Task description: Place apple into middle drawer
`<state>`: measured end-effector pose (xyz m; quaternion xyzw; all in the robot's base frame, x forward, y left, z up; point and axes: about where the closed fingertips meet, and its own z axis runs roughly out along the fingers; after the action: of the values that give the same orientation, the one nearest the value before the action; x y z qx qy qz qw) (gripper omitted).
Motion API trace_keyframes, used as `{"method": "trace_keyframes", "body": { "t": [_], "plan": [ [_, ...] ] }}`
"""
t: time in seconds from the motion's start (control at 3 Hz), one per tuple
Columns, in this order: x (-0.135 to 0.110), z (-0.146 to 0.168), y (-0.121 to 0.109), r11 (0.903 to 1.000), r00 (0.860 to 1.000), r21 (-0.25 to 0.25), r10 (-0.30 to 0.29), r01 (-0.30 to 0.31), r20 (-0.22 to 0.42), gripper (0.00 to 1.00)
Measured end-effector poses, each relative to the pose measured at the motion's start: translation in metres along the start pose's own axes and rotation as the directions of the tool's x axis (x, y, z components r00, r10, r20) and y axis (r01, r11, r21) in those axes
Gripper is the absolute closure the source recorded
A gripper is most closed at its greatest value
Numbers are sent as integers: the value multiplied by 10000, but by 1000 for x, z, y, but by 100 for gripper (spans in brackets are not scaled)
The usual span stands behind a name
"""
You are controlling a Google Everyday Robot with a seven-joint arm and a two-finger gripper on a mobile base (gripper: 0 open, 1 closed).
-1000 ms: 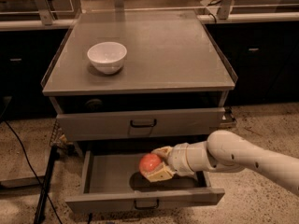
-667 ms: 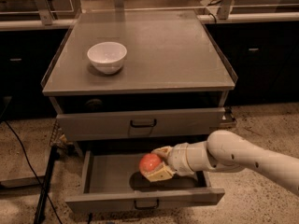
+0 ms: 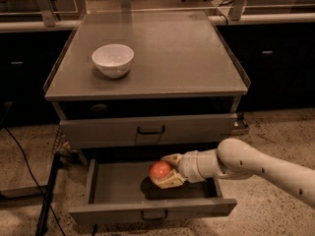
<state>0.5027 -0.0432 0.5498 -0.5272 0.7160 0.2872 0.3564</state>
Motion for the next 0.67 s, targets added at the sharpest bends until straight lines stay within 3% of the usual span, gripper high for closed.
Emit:
{"method": "trace_keyframes", "body": {
  "t": [0.67],
  "plan": [
    [15,31,-22,9982,9987,-420,-417,429,291,100]
  ]
}}
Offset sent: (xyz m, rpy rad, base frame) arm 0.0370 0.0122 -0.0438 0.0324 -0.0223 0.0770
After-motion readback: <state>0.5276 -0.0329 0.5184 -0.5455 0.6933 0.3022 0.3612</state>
